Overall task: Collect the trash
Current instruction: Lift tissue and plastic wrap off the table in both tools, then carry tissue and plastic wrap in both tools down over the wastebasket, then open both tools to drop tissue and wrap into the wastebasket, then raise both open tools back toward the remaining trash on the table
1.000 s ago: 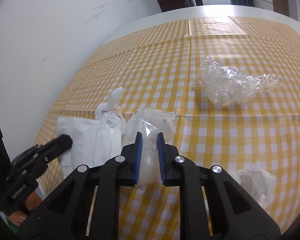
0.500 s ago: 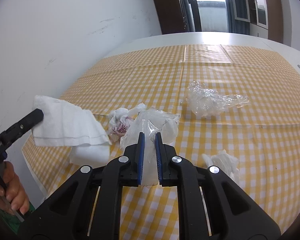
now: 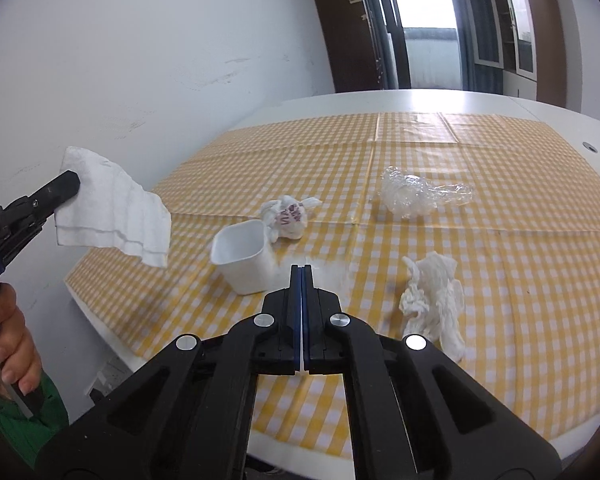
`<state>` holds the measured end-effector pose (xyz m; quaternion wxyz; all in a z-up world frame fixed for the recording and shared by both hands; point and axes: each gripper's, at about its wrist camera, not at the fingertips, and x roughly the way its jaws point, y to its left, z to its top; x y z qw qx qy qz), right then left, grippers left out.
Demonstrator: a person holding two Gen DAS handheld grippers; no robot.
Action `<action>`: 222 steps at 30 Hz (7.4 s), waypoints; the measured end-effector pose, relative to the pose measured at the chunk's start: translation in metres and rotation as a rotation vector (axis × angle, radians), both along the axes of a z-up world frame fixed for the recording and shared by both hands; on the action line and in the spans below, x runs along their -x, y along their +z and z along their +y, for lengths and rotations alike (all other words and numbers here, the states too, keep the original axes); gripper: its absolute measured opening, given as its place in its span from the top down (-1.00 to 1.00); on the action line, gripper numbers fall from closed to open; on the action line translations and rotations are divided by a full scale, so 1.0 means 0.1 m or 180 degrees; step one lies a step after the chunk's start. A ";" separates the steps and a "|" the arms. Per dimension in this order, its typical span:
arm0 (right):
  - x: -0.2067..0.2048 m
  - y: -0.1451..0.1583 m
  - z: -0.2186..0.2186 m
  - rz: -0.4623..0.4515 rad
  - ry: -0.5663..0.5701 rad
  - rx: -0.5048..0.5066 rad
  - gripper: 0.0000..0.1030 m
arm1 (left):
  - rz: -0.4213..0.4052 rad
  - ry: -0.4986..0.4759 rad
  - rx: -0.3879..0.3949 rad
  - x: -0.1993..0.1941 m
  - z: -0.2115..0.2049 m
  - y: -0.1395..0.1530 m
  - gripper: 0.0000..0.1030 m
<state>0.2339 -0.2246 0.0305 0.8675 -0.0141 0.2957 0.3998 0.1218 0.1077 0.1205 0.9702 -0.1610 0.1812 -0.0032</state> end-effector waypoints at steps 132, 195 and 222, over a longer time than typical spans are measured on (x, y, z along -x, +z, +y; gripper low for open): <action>-0.30 -3.99 0.10 0.2117 -0.0468 0.1172 0.32 | 0.2038 -0.0187 0.0960 -0.76 -0.30 -4.10 0.97; 1.24 -1.81 -0.80 0.0364 -0.0341 0.0296 -0.83 | 0.1078 -0.0011 -0.0068 0.79 -0.56 -2.14 -0.89; -0.11 0.14 -0.44 -0.0285 -0.0182 0.0302 -0.83 | 0.0877 -0.0166 -0.0429 -0.62 -0.13 -0.58 -0.89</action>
